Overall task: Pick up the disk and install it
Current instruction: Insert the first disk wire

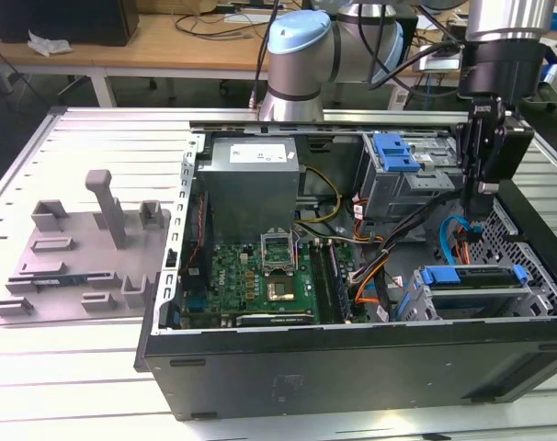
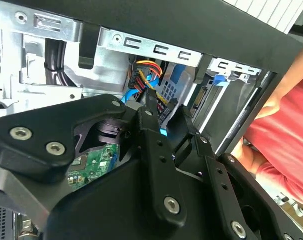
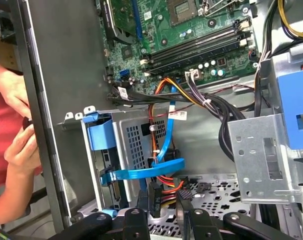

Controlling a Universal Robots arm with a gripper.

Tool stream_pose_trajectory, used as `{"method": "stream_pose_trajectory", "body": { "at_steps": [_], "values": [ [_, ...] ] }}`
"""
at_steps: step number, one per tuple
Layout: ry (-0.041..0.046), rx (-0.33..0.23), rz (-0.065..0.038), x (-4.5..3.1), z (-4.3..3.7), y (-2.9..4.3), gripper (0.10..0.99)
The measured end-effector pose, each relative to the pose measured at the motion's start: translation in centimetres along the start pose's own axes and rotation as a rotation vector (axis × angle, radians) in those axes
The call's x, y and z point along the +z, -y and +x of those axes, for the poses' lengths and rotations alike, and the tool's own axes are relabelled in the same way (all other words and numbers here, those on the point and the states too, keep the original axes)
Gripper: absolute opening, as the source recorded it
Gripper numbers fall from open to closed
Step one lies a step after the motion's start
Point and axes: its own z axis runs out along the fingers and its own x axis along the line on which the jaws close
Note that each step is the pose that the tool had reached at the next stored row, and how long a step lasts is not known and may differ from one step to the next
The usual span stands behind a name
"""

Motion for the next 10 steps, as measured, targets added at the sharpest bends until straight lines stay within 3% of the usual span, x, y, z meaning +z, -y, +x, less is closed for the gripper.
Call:
{"method": "stream_pose_trajectory", "body": {
  "at_steps": [6, 8, 10],
  "values": [
    [-0.0082, 0.001, 0.001, 0.22, -0.3, -0.18, 0.341],
    [-0.0098, 0.001, 0.001, 0.27, -0.33, -0.19, 0.208],
    [-0.012, 0.001, 0.002, 0.29, -0.34, -0.2, 0.169]
  ]
}}
